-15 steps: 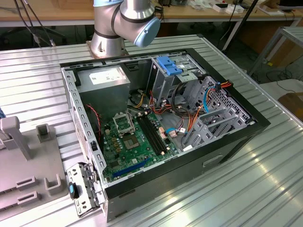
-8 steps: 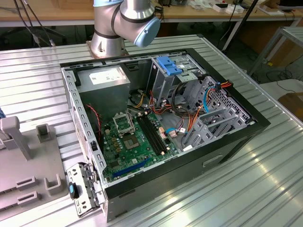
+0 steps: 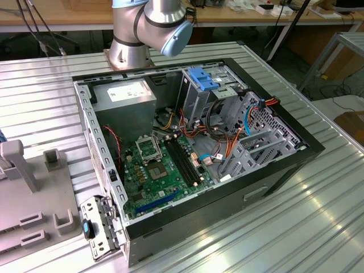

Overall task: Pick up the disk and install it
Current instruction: 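Pick up the disk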

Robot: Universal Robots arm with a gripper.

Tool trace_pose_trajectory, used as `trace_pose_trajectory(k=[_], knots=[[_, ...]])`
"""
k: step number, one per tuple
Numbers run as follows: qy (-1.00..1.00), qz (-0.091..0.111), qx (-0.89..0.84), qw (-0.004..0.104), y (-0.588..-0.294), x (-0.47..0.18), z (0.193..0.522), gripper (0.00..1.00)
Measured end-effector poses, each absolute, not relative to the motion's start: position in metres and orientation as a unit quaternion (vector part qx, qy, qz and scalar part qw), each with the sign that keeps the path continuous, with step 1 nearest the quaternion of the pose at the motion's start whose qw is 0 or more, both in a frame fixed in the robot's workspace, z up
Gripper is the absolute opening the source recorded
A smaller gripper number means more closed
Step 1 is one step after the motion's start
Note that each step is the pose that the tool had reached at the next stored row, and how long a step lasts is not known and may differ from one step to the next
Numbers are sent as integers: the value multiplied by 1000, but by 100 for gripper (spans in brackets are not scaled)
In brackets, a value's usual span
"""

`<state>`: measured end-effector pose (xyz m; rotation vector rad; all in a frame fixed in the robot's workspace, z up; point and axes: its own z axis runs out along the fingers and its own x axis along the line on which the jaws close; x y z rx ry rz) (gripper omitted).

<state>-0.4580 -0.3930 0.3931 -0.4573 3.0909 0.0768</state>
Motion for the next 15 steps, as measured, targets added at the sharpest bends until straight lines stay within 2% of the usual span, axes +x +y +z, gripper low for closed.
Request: trace_pose_trajectory(k=[15], knots=[[963,25,-268,5,-393,-458,393,11]])
